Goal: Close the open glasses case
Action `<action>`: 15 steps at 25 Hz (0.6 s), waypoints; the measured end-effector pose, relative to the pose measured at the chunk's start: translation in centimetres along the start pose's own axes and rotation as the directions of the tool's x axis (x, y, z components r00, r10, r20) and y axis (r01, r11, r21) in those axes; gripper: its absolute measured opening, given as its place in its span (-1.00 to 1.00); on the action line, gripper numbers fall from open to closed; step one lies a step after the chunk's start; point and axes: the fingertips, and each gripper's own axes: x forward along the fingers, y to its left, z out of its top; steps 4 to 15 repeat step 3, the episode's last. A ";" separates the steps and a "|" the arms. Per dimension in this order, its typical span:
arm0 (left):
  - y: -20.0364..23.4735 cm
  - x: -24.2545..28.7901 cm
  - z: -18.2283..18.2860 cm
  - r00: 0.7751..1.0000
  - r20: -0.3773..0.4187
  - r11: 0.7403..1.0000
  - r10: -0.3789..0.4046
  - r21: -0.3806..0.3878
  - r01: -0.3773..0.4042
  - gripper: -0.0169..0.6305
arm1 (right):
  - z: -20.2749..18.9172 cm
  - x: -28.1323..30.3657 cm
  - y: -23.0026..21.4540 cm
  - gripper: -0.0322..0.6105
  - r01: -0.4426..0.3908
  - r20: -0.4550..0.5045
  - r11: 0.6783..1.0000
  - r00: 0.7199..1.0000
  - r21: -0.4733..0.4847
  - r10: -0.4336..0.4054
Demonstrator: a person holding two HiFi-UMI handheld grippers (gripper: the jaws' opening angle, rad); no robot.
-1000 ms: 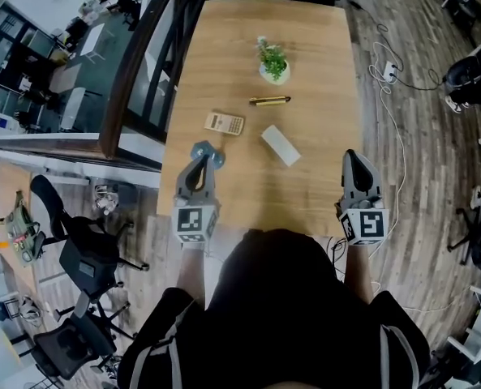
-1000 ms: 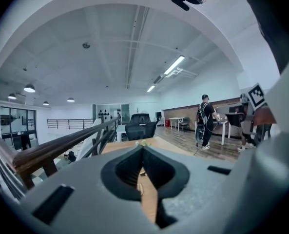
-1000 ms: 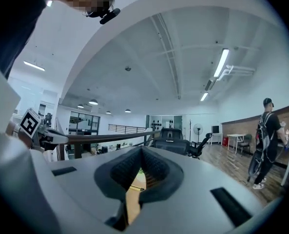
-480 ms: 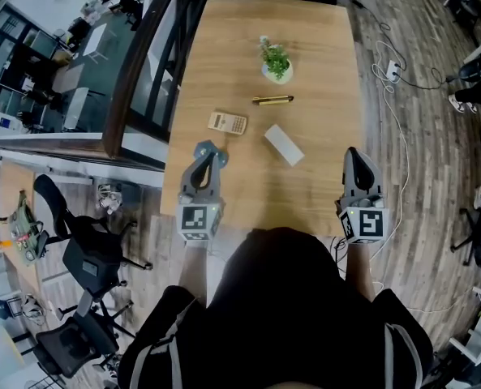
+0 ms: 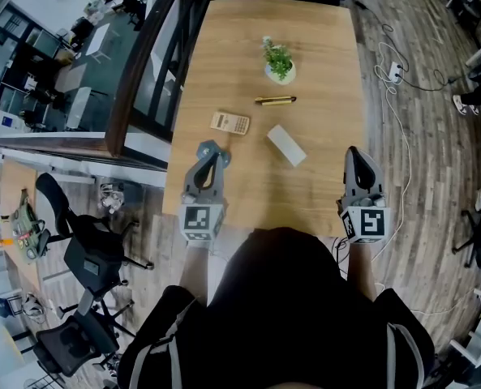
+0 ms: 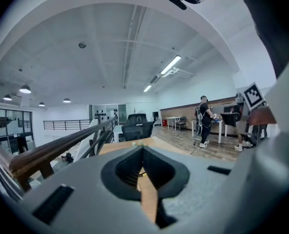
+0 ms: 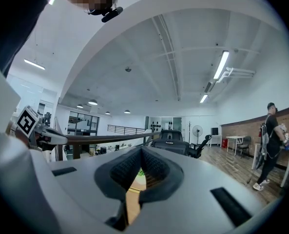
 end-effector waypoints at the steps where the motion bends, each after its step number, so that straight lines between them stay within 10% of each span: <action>1: -0.1 0.0 0.0 1.000 0.000 1.000 -0.006 0.005 0.006 -0.95 | -0.1 0.0 0.1 -0.86 -0.003 0.000 1.000 1.000 0.001 0.003; 15: -0.3 0.0 0.0 1.000 -0.002 1.000 -0.020 0.018 0.020 -0.95 | 0.0 0.0 0.3 -0.86 -0.011 -0.002 1.000 1.000 0.000 0.011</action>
